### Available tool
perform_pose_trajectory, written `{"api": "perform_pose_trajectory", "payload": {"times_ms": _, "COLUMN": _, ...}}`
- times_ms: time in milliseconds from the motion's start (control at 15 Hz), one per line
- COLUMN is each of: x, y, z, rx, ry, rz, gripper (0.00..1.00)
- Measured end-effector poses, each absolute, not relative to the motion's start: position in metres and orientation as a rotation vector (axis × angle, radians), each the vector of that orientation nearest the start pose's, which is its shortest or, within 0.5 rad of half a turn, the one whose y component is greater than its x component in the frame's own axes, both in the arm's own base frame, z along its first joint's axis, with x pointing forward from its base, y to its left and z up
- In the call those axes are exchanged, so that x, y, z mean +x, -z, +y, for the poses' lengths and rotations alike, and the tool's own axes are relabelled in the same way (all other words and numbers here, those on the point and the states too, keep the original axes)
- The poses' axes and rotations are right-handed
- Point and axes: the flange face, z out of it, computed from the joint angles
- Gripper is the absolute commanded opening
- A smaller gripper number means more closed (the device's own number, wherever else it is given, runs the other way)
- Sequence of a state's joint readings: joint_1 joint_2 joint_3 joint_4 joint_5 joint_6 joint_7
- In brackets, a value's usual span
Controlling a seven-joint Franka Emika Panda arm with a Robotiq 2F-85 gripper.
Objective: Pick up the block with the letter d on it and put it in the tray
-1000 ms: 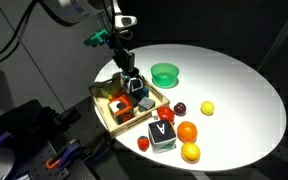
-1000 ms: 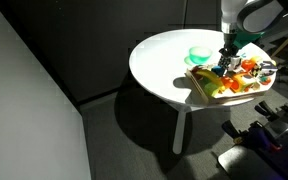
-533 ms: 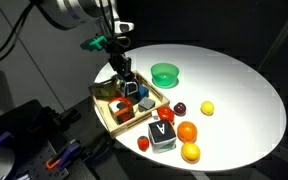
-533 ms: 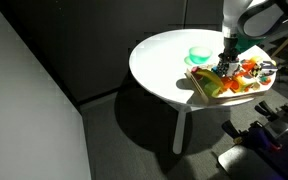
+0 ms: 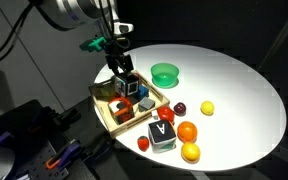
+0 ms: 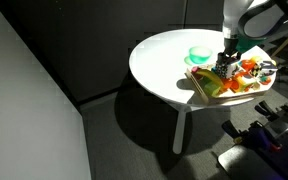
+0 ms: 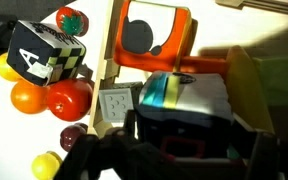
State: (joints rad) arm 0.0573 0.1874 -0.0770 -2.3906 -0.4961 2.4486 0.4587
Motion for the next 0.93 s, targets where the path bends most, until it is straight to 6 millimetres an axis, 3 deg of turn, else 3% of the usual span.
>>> {"api": "perform_pose_trajectory", "payload": {"times_ms": 400, "x": 0.486, "y": -0.235, "z": -0.010, "rx": -3.444, "ry": -0.099, "rz": 0.129, "gripper": 1.00}}
{"api": "perform_pose_trajectory", "payload": {"times_ms": 933, "x": 0.480, "y": -0.257, "z": -0.007, "rx": -3.353, "ry": -0.067, "rz": 0.208, "gripper": 1.00}}
